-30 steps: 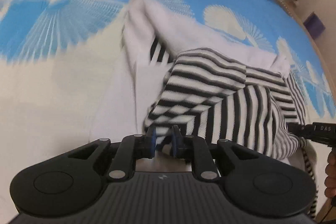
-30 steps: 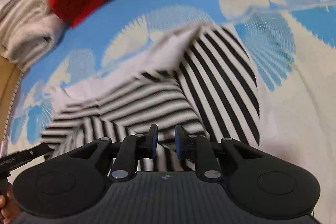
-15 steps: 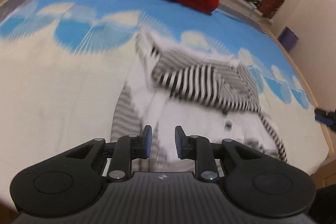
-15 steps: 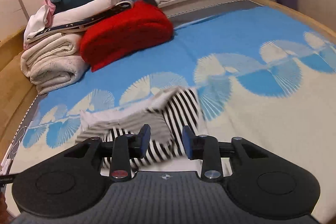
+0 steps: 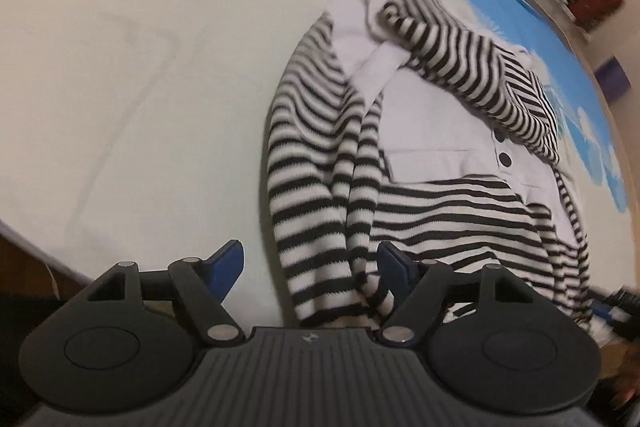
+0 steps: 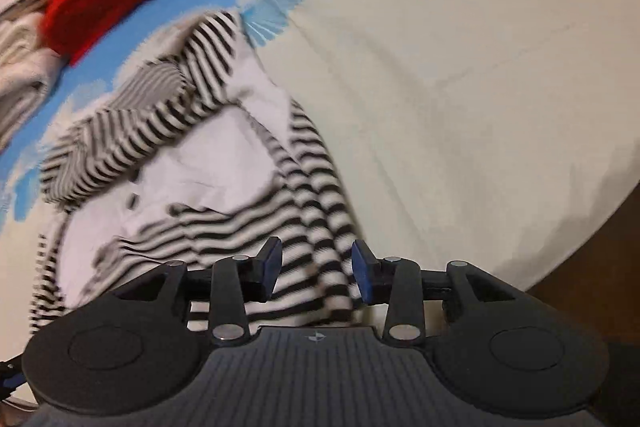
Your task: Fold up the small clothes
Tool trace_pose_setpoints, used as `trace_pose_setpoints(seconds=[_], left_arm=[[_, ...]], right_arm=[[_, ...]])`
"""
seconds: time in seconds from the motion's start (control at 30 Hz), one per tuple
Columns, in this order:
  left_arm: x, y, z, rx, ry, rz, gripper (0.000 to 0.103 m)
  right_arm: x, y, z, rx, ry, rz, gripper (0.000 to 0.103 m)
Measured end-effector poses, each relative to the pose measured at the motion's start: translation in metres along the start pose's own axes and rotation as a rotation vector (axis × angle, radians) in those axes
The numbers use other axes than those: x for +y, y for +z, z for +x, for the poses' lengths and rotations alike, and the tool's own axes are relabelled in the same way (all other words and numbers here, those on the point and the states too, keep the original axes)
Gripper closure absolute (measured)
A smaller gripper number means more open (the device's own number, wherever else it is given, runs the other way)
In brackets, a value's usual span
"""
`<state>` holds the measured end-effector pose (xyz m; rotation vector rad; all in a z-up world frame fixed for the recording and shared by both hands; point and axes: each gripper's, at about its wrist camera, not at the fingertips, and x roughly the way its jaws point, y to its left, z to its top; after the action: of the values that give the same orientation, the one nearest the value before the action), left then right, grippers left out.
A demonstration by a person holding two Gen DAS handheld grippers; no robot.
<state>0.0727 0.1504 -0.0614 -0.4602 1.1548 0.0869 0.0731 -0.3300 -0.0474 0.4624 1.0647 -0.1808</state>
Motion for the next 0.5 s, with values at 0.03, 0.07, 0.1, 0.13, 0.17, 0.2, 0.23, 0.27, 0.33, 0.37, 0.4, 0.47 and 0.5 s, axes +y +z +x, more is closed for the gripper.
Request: trace_pose_setpoints(seconds=[0.03,0.07,0.1,0.13,0.17,0.2,0.23,0.27,0.33,0.37,0.4,0.47,0.5], left_arm=[[0.001,0.0,0.004,0.005,-0.007,-0.021,0.026],[0.001,-0.001,0.006,-0.003,-0.007,-0.03,0.026],[-0.001,-0.001,0.007,-0.012,0.003,-0.029,0.026],[-0.003,-0.002,0.01,-0.013,0.025,-0.023,0.027],[-0.004,-0.002,0.013,-0.013,0.04,-0.022,0.028],[-0.005,-0.002,0.014,-0.015,0.047,-0.025,0.029],[-0.006,-0.003,0.016,-0.015,0.055,-0.028,0.031],[-0.006,-0.003,0.018,-0.014,0.067,-0.027,0.036],[-0.007,-0.003,0.018,-0.023,0.095,-0.01,0.048],[-0.007,-0.002,0.021,-0.024,0.094,-0.002,0.059],[-0.006,-0.001,0.021,-0.021,0.076,0.001,0.077],[-0.006,0.0,0.02,-0.019,0.048,0.008,0.09],[-0.007,0.0,0.017,-0.034,0.055,0.025,0.093]], right_arm=[[-0.003,-0.003,0.002,0.02,-0.005,0.005,0.063],[-0.003,-0.005,0.006,0.036,-0.012,0.008,0.063],[-0.006,-0.007,0.007,0.042,-0.017,0.009,0.063],[-0.006,-0.009,0.01,0.051,-0.019,0.007,0.063],[-0.007,-0.011,0.016,0.06,-0.021,0.005,0.063],[-0.009,-0.013,0.019,0.069,-0.021,0.004,0.063],[-0.011,-0.014,0.021,0.075,-0.018,0.005,0.063],[-0.012,-0.015,0.024,0.082,-0.014,0.007,0.063],[-0.013,-0.015,0.026,0.084,-0.011,0.01,0.063],[-0.012,-0.015,0.026,0.08,-0.006,0.005,0.063],[-0.01,-0.015,0.027,0.078,-0.003,-0.001,0.063],[-0.006,-0.016,0.027,0.076,-0.007,-0.009,0.063],[-0.005,-0.016,0.027,0.074,-0.001,-0.011,0.071]])
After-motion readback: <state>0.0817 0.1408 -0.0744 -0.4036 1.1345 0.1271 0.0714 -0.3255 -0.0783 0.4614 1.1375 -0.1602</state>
